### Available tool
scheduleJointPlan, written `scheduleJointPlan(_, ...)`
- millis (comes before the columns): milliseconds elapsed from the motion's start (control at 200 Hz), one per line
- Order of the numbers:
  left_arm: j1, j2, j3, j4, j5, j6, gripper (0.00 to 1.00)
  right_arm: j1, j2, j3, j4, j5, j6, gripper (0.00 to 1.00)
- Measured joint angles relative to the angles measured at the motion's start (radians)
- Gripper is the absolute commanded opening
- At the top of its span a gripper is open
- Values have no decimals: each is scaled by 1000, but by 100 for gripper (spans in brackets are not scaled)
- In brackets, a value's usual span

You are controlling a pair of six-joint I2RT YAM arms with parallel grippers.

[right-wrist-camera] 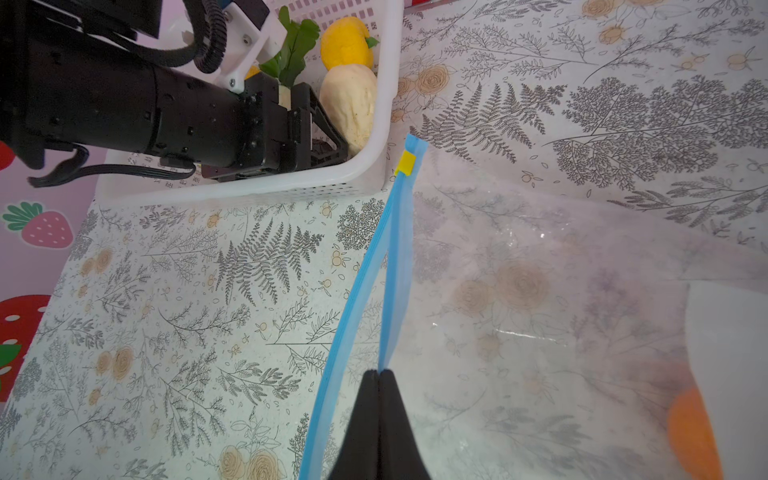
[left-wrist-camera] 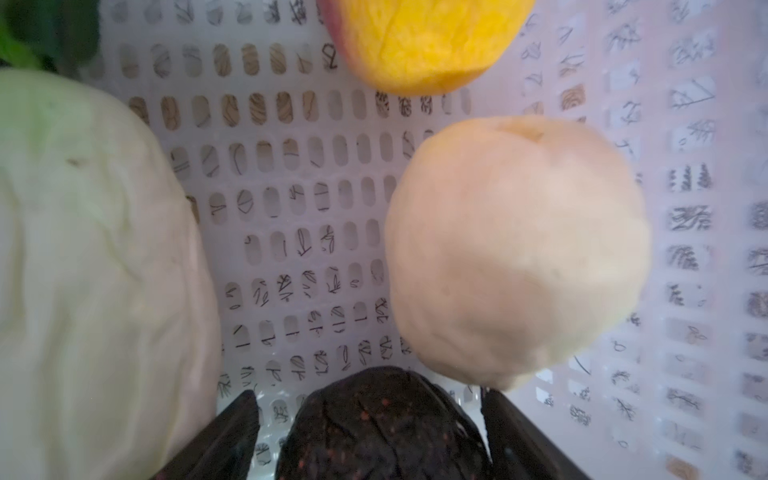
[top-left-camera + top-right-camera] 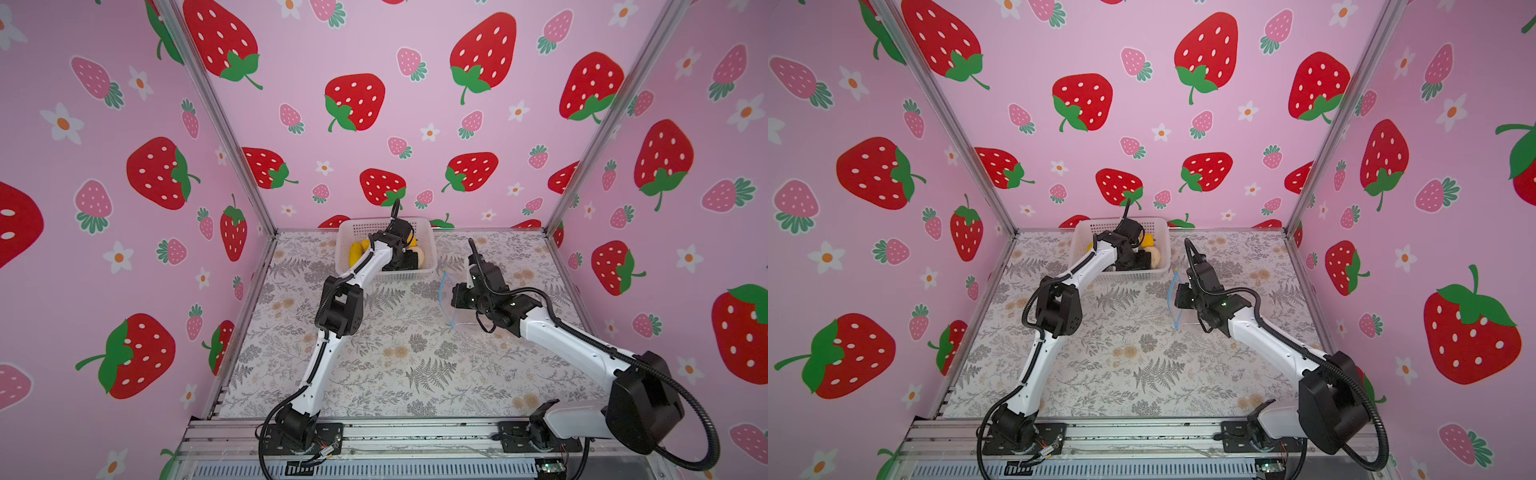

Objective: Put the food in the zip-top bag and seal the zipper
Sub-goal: 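Lower the left gripper and grasp the dark avocado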

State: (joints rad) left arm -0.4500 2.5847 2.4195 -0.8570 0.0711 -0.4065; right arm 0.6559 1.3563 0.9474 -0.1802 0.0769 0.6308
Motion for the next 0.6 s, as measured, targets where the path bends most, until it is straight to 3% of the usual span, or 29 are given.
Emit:
scheduleJointPlan(185,0,2,0,0,0,11,87,0,0,7,0,-2,0,5)
scheduleJointPlan(600,-4,0,-6,-2,7,17,68,0,0,14,0,-4,0,5)
